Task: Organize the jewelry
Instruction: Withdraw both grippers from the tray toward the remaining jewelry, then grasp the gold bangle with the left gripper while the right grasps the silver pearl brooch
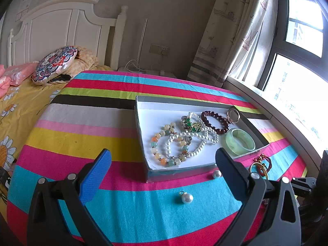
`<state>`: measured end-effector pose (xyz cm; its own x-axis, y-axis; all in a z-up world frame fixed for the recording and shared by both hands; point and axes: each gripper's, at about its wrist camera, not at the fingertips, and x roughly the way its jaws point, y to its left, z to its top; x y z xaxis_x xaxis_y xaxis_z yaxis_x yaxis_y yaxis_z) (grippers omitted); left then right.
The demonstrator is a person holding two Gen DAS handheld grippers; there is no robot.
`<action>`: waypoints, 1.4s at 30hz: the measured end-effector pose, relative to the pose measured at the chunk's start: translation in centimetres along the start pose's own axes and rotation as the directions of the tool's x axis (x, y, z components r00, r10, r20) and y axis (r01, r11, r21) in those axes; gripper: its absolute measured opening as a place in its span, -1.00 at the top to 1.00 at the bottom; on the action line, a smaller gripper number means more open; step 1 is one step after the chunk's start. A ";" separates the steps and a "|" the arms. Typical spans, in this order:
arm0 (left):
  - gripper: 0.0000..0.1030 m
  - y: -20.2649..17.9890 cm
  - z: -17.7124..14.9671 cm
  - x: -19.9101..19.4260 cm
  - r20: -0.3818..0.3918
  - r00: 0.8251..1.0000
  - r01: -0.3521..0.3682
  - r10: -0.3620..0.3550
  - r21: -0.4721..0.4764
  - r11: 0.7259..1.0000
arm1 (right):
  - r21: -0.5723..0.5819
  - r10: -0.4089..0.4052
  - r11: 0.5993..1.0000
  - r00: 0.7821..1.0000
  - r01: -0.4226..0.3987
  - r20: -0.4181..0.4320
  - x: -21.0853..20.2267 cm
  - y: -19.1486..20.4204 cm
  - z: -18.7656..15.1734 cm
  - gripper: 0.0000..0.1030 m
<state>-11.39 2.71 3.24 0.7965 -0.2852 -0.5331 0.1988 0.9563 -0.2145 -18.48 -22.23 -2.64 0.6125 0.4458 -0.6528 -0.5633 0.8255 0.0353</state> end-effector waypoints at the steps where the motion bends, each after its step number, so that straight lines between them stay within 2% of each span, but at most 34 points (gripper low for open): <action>1: -0.95 0.0 0.0 0.0 -0.001 1.000 0.000 0.000 0.000 1.000 | -0.001 0.000 1.000 1.000 0.000 0.001 -0.1 0.0 0.0 0.35; 9: -0.95 0.1 0.0 0.0 0.000 1.000 0.000 0.000 -0.001 1.000 | -0.034 -0.022 0.999 1.000 0.023 0.023 0.2 0.6 0.0 0.27; 11: -0.95 0.0 0.0 0.0 -0.001 1.000 0.001 -0.001 0.000 1.000 | -0.043 -0.025 0.999 0.999 0.026 0.026 0.2 0.7 -0.1 0.28; 13: -0.95 -0.1 0.0 0.0 -0.005 1.000 0.004 -0.004 0.003 1.000 | -0.051 -0.029 0.998 0.999 0.030 0.028 0.1 0.8 -0.1 0.37; 18: -0.95 -1.8 0.0 0.2 -0.048 0.999 -0.002 0.004 0.044 0.999 | -0.056 -0.043 0.997 0.998 0.045 0.036 -0.4 0.8 -0.4 0.38; 20: -0.95 -3.2 -0.5 0.1 -0.084 0.996 0.041 -0.035 0.070 0.997 | -0.046 -0.052 0.997 0.997 0.055 0.053 -1.3 0.5 -0.5 0.38; 22: -0.95 -5.3 -1.2 0.1 -0.124 0.989 0.093 -0.080 0.108 0.990 | -0.029 -0.064 0.997 0.996 0.066 0.069 -2.1 0.0 -0.6 0.38; 26: -0.94 -10.5 -2.5 1.0 -0.197 0.973 0.159 -0.117 0.215 0.964 | 0.031 -0.120 0.993 0.988 0.117 0.101 -4.3 -2.1 -1.3 0.38; 30: -0.93 -13.1 -3.2 2.6 -0.251 0.955 0.217 -0.158 0.226 0.950 | 0.065 -0.125 0.991 0.986 0.118 0.112 -5.8 -3.4 -2.2 0.38; 31: -0.87 -13.6 -3.2 3.1 -0.264 0.950 0.226 -0.166 0.217 0.949 | 0.068 -0.126 0.991 0.986 0.118 0.114 -6.0 -3.4 -2.4 0.38; 32: -0.80 -14.0 -3.3 3.6 -0.273 0.947 0.232 -0.170 0.213 0.949 | 0.073 -0.132 0.990 0.985 0.124 0.115 -6.3 -3.6 -2.8 0.38; 34: -0.80 -14.7 -3.4 4.2 -0.284 0.943 0.245 -0.176 0.229 0.942 | 0.095 -0.143 0.987 0.983 0.133 0.119 -6.6 -4.1 -3.2 0.38; 36: -0.80 -15.8 -3.6 4.3 -0.284 0.943 0.253 -0.173 0.273 0.928 | 0.118 -0.155 0.983 0.980 0.140 0.125 -6.9 -4.7 -3.5 0.38; 39: -0.80 -18.0 -4.0 5.3 -0.289 0.949 0.234 -0.128 0.369 0.900 | 0.153 -0.164 0.978 0.976 0.142 0.141 -7.5 -5.7 -3.6 0.38; 42: -0.80 -19.1 -3.7 7.0 -0.340 0.932 0.262 -0.128 0.382 0.886 | 0.159 -0.165 0.977 0.974 0.140 0.158 -7.8 -5.9 -3.3 0.38</action>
<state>-11.70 -17.83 0.56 0.5221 -0.4105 -0.7476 0.6029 0.7976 -0.0168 -21.75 -31.69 -0.26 0.7766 0.3524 -0.5222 -0.3765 0.9242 0.0638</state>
